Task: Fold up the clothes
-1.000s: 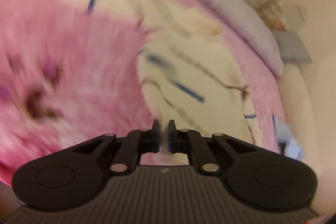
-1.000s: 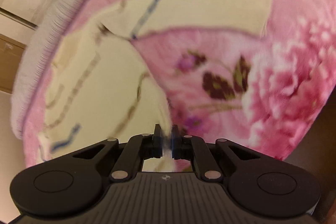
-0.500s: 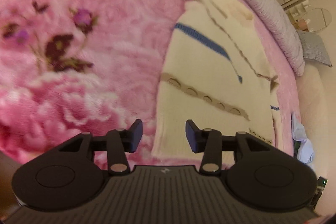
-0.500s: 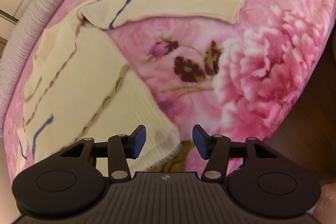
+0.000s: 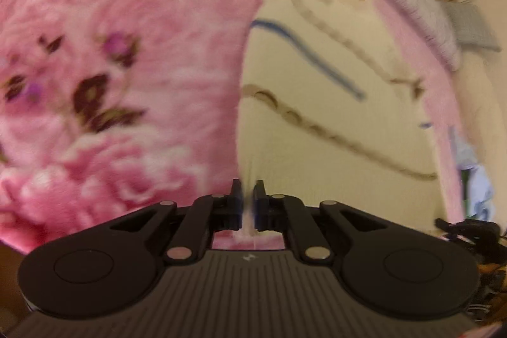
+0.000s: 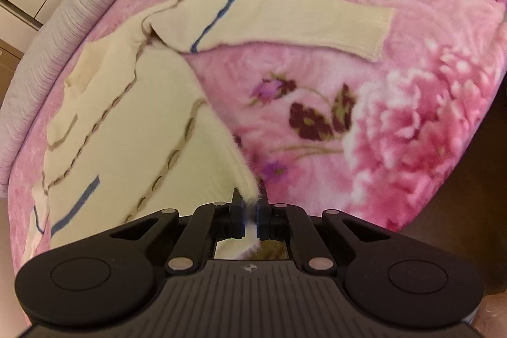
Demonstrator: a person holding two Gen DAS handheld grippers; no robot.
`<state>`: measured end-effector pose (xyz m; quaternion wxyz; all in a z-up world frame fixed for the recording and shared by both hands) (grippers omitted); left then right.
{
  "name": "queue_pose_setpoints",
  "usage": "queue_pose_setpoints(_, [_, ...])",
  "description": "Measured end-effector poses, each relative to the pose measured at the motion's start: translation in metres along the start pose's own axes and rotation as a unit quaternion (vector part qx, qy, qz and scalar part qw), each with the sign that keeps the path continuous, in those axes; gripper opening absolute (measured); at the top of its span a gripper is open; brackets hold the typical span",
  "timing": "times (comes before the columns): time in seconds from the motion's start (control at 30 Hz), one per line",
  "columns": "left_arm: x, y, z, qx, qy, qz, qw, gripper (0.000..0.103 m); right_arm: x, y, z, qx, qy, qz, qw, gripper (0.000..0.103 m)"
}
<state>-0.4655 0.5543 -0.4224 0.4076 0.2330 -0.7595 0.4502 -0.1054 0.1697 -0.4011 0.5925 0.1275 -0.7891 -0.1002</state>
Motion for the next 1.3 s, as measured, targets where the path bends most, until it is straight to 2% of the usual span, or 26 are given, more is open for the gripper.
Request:
queue_pose_setpoints(0.07, [-0.021, 0.007, 0.008, -0.041, 0.033, -0.049, 0.9974, 0.006, 0.001, -0.009, -0.009, -0.007, -0.002, 0.005, 1.000, 0.005])
queue_pose_setpoints(0.13, [-0.029, 0.000, 0.006, -0.080, 0.047, -0.081, 0.9924, 0.010, 0.001, -0.019, -0.017, -0.015, -0.004, 0.011, 1.000, 0.008])
queue_pose_setpoints(0.2, [-0.025, -0.006, 0.006, -0.097, 0.059, -0.106, 0.9878, 0.016, 0.002, -0.028, -0.026, -0.022, -0.006, 0.016, 1.000, 0.027])
queue_pose_setpoints(0.23, [-0.020, -0.008, 0.005, -0.100, 0.061, -0.120, 0.9858, 0.018, 0.002, -0.033, -0.030, -0.026, -0.006, 0.019, 0.999, 0.041])
queue_pose_setpoints(0.27, [-0.014, -0.009, 0.005, -0.101, 0.060, -0.131, 0.9844, 0.017, 0.002, -0.037, -0.034, -0.030, -0.007, 0.021, 0.999, 0.045])
queue_pose_setpoints(0.37, [0.007, -0.015, -0.003, -0.099, 0.045, -0.155, 0.9818, 0.014, 0.003, -0.051, -0.047, -0.041, -0.010, 0.029, 0.999, 0.048])
queue_pose_setpoints(0.47, [0.010, -0.042, -0.016, -0.091, 0.020, -0.150, 0.9843, 0.014, -0.002, -0.068, -0.066, -0.060, -0.013, 0.036, 0.997, 0.048])
queue_pose_setpoints(0.63, [-0.028, -0.094, -0.027, -0.065, -0.003, -0.131, 0.9892, 0.015, -0.039, -0.115, -0.127, -0.137, -0.021, 0.039, 0.990, 0.050])
queue_pose_setpoints(0.67, [-0.037, -0.103, -0.027, -0.057, -0.004, -0.126, 0.9904, 0.015, -0.048, -0.116, -0.135, -0.141, -0.018, 0.032, 0.989, 0.044])
queue_pose_setpoints(0.7, [-0.045, -0.113, -0.026, -0.049, -0.005, -0.121, 0.9914, 0.015, -0.058, -0.114, -0.141, -0.139, -0.013, 0.023, 0.990, 0.032])
queue_pose_setpoints(0.73, [-0.053, -0.122, -0.024, -0.042, -0.005, -0.118, 0.9921, 0.015, -0.064, -0.109, -0.145, -0.120, -0.004, 0.019, 0.993, 0.009])
queue_pose_setpoints(0.77, [-0.059, -0.129, -0.023, -0.035, -0.004, -0.116, 0.9926, 0.015, -0.067, -0.101, -0.151, -0.087, 0.002, 0.025, 0.996, 0.009])
queue_pose_setpoints(0.8, [-0.065, -0.136, -0.021, -0.029, -0.003, -0.114, 0.9930, 0.015, -0.063, -0.099, -0.161, -0.066, -0.010, 0.031, 0.997, 0.008])
queue_pose_setpoints(0.9, [-0.078, -0.152, -0.021, -0.018, -0.003, -0.103, 0.9945, 0.015, -0.039, -0.101, -0.200, -0.023, -0.068, 0.048, 0.996, 0.005])
queue_pose_setpoints(0.97, [-0.082, -0.159, -0.022, -0.017, -0.004, -0.099, 0.9949, 0.015, -0.020, -0.124, -0.233, -0.028, -0.113, 0.089, 0.989, 0.005])
queue_pose_setpoints(1.03, [-0.086, -0.162, -0.024, -0.013, -0.004, -0.097, 0.9952, 0.015, -0.024, -0.135, -0.245, -0.039, -0.108, 0.109, 0.987, 0.006])
queue_pose_setpoints(1.1, [-0.089, -0.163, -0.025, -0.007, -0.003, -0.094, 0.9955, 0.015, -0.032, -0.143, -0.253, -0.050, -0.094, 0.125, 0.986, 0.010])
queue_pose_setpoints(1.2, [-0.087, -0.152, -0.029, -0.003, -0.006, -0.099, 0.9951, 0.015, -0.043, -0.155, -0.265, -0.066, -0.073, 0.148, 0.984, 0.040])
queue_pose_setpoints(1.23, [-0.087, -0.149, -0.031, -0.001, -0.006, -0.100, 0.9950, 0.015, -0.045, -0.151, -0.263, -0.066, -0.072, 0.150, 0.984, 0.059])
queue_pose_setpoints(1.27, [-0.086, -0.145, -0.032, 0.001, -0.008, -0.102, 0.9948, 0.016, -0.044, -0.143, -0.258, -0.064, -0.074, 0.151, 0.984, 0.064])
queue_pose_setpoints(1.3, [-0.082, -0.137, -0.035, 0.005, -0.012, -0.105, 0.9944, 0.016, -0.044, -0.135, -0.254, -0.062, -0.075, 0.152, 0.984, 0.064])
Point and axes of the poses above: each gripper's, at about its wrist camera, not at the fingertips, and x roughly against the way its jaws point, y to its left, z to its underside, the point moved 9 cm from there along -x, roughly the way its jaws point, and after that the axes turned 6 degrees about z, right-handed, at the moved point
